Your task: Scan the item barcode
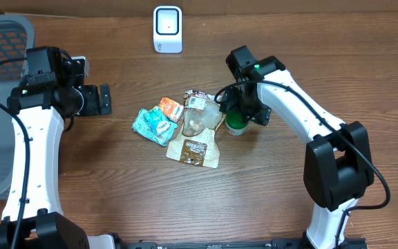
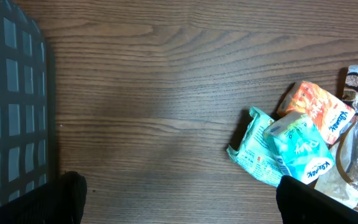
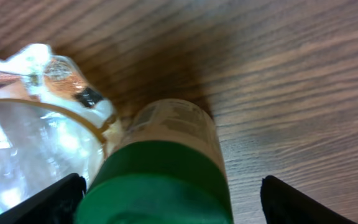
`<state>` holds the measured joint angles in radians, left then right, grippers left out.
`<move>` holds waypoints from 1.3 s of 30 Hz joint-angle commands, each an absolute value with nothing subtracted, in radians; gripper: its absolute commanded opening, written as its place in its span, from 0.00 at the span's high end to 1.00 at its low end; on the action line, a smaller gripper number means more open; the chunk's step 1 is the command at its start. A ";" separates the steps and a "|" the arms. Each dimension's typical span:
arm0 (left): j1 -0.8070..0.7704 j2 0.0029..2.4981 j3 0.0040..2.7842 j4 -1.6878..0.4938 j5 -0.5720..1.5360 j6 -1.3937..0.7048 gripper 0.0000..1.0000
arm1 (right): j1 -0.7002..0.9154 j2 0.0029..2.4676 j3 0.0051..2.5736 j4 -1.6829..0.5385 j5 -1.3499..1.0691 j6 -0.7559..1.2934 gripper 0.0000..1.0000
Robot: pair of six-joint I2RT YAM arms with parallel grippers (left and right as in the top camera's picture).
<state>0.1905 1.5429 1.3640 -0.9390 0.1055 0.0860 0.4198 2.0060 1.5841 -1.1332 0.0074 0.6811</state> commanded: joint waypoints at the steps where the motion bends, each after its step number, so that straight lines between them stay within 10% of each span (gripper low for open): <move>1: 0.189 1.542 1.371 -0.937 0.121 0.112 0.00 | 0.426 2.010 1.570 -1.125 0.018 0.710 0.16; 17: 0.189 1.543 1.371 -0.938 0.121 0.112 0.00 | 0.425 2.009 1.580 -1.148 0.017 0.518 0.29; 39: 0.189 1.542 1.371 -0.938 0.121 0.112 0.01 | 0.425 2.008 1.638 -1.180 -0.024 -0.717 0.21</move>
<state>0.1905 1.5429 1.3640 -0.9394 0.1055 0.0864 0.4206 2.0060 1.6100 -1.1751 -0.0017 -0.5350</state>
